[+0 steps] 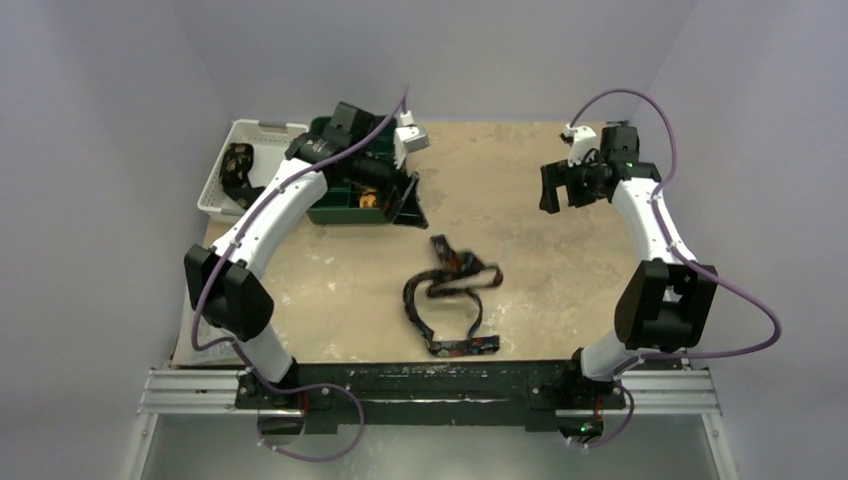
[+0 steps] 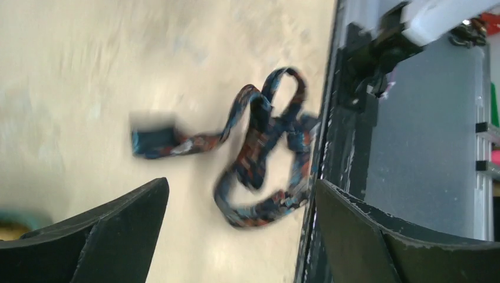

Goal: Roll the ties
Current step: Place the tie at the center of the board.

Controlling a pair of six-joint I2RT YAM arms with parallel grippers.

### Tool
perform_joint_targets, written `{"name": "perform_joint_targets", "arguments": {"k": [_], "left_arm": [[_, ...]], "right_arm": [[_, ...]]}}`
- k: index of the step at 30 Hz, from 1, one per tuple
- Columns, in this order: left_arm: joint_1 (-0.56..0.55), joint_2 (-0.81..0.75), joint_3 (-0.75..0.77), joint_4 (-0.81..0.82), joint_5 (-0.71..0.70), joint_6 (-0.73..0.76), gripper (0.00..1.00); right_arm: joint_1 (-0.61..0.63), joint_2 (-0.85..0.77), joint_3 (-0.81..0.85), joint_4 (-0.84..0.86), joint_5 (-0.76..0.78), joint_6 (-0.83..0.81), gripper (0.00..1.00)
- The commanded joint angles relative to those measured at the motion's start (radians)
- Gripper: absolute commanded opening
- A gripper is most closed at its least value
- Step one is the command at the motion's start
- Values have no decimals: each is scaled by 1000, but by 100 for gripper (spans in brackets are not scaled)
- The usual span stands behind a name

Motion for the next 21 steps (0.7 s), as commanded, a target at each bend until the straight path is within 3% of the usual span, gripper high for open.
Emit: {"name": "perform_joint_targets", "arguments": {"k": [1,4,7,10,15,21], "left_arm": [[171,-114,-215,56,-46,88,96],[168,-198,-351,38,-107,246,93],[154,-251,-493,101,-106,288,88],[125,-279,-589,146,-66,332,80],[-6,-390,-825,365,-158,376,73],[-138,-413,-916,367,-192,543,62]], "right_arm": [[9,-79,-54,-59,-65,-82,98],[10,-92,-96,-77,-101,-128,95],[20,-75,-99,-140,-207,-225,91],[114,-48,-112,-203,-216,-307,86],[263,-2,-167,-178,-226,-297,82],[279,38,-191,-188,-299,-337,76]]}}
